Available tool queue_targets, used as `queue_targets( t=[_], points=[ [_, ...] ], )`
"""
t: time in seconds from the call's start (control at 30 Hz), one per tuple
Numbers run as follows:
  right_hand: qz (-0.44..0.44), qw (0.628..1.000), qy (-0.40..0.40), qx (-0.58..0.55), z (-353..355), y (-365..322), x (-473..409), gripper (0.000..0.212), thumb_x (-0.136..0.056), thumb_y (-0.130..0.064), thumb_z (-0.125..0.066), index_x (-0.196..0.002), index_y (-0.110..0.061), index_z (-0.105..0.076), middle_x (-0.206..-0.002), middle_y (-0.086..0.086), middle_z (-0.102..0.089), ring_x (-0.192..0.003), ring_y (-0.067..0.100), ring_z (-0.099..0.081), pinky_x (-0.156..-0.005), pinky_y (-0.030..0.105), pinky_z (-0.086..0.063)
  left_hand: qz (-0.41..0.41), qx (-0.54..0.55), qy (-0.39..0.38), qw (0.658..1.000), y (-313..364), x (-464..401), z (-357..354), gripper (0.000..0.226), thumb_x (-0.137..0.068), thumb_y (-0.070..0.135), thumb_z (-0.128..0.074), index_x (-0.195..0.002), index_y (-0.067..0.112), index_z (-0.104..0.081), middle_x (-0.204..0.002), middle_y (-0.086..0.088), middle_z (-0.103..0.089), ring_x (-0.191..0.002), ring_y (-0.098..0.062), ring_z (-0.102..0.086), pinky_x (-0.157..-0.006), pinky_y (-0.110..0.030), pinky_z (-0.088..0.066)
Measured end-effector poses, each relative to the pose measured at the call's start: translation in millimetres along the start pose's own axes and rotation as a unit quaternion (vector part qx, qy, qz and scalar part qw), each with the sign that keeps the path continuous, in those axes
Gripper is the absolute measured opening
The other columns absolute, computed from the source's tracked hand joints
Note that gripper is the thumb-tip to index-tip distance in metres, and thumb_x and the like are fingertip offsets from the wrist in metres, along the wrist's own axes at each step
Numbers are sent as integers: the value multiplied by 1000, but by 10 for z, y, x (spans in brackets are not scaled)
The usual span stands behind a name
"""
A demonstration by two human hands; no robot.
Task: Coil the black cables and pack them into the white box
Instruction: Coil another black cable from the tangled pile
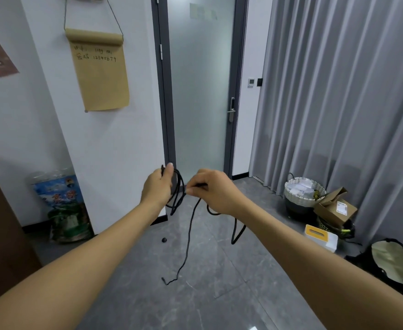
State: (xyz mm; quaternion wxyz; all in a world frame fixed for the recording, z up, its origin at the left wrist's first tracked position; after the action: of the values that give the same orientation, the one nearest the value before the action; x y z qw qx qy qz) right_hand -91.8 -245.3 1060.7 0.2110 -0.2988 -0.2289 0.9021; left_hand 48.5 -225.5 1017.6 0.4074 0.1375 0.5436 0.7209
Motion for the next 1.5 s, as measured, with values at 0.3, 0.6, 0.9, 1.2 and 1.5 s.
queue_targets(
  t=[0.3, 0.6, 0.9, 1.2, 1.5],
  points=[
    [-65, 992, 96, -53, 251, 206, -2, 13, -89, -16, -62, -87, -5, -70, -81, -2, -61, -77, 14, -57, -77, 27, -48, 38, 156, -219, 962, 35, 350, -537, 41, -103, 38, -28, -71, 15, -40, -49, 5, -41, -47, -11, -34, -46, -21, -28],
    [-124, 984, 106, -76, 277, 549, 58, 14, -88, -20, -63, -81, -9, -67, -54, -12, -48, -45, -6, -46, -50, 7, -35, 52, 238, -327, 913, 118, 494, -701, 50, -78, 65, -41, -65, 17, -41, -49, 9, -27, -41, -5, -23, -42, -16, -27],
    [-145, 986, 45, -72, 156, 711, 97, 22, -92, -27, -58, -73, -16, -63, -56, -6, -51, -48, 8, -37, -48, 17, -32, 80, 262, -308, 911, 33, 446, -692, 36, -100, 32, -39, -67, 17, -35, -48, 10, -28, -38, -3, -23, -39, -15, -26],
    [-215, 976, 21, -18, 228, 1305, 411, 26, -93, -28, -56, -77, -10, -66, -52, -4, -39, -45, 9, -30, -41, 14, -23, 139, 272, -144, 941, -430, 100, -212, 35, -103, 26, -36, -69, 18, -35, -42, 12, -29, -32, -1, -22, -35, -15, -20],
    [-264, 959, 95, 45, 430, 1609, 561, 14, -87, -17, -66, -88, -5, -74, -61, -4, -58, -57, 7, -46, -55, 19, -37, 148, 182, -8, 972, -768, -186, 281, 34, -100, 24, -37, -67, 19, -31, -56, 3, -27, -41, -9, -23, -41, -21, -21]
  ],
)
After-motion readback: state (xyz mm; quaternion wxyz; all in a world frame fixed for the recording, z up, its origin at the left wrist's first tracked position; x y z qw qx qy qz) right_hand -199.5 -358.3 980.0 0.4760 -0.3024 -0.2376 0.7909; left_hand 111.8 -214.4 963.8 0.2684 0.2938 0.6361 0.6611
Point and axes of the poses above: each hand's wrist, its own x-axis away from the middle knuckle, its own z-axis out of the back of the hand, y = z × x, the point moved 10 cm from there along -x, towards the middle knuckle
